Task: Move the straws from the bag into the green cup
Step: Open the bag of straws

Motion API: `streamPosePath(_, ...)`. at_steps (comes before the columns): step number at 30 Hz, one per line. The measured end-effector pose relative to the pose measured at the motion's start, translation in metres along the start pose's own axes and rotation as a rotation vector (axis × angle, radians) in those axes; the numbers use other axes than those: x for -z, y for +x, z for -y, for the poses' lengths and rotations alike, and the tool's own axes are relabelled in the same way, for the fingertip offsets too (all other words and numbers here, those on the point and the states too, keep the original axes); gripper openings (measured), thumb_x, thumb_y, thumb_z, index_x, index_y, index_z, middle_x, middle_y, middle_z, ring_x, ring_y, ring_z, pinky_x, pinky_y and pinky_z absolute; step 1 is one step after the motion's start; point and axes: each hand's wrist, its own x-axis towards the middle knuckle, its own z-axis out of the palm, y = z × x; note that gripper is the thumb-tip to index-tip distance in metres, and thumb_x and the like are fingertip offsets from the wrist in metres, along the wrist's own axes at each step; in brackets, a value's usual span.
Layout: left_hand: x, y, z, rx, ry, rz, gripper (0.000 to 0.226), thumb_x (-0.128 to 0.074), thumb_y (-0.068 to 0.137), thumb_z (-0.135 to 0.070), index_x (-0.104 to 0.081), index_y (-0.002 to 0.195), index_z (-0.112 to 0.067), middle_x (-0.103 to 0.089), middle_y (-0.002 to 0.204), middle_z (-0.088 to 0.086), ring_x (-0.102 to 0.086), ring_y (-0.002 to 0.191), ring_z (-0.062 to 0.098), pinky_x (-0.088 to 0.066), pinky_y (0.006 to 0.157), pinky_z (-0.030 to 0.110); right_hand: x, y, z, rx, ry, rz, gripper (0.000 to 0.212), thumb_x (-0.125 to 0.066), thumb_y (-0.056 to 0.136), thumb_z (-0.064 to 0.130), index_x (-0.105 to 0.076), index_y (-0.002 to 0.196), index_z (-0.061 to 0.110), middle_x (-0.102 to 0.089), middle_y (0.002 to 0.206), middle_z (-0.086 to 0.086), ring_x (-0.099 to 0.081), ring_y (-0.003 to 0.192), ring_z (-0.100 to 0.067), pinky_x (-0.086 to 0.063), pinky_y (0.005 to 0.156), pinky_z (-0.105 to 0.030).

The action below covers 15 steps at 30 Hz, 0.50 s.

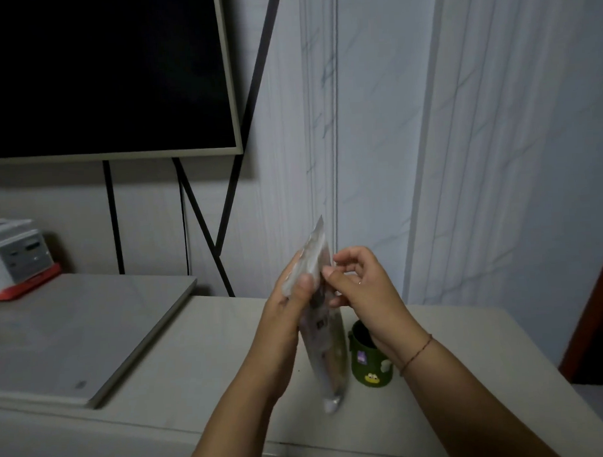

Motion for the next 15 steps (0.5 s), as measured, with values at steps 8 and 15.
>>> streamPosePath(8, -0.012, 0.005, -0.005, 0.152, -0.331, -0.126, 0.061, -0.037, 0.087, -0.059, -0.067, 0.12, -0.017, -0.071, 0.119, 0.01, -0.064, 0.116, 0.023, -0.042, 0.107, 0.044, 0.001, 0.002, 0.004, -0.121, 0.047, 0.084, 0.023, -0.06, 0.086, 0.034, -0.064, 0.084, 0.012, -0.061, 0.075, -0.002, -0.059, 0.07, -0.012, -0.054, 0.068, -0.026)
streamPosePath(15, -0.023, 0.011, -0.014, 0.176, -0.196, -0.244, 0.031, -0.059, 0.091, -0.023, -0.068, 0.109, 0.0, -0.073, 0.103, 0.02, -0.07, 0.092, 0.025, -0.055, 0.07, 0.027, 0.008, 0.008, 0.02, -0.269, -0.003, 0.149, 0.028, -0.067, 0.081, 0.039, -0.055, 0.068, 0.017, -0.056, 0.068, -0.003, -0.055, 0.062, -0.01, -0.05, 0.061, -0.022)
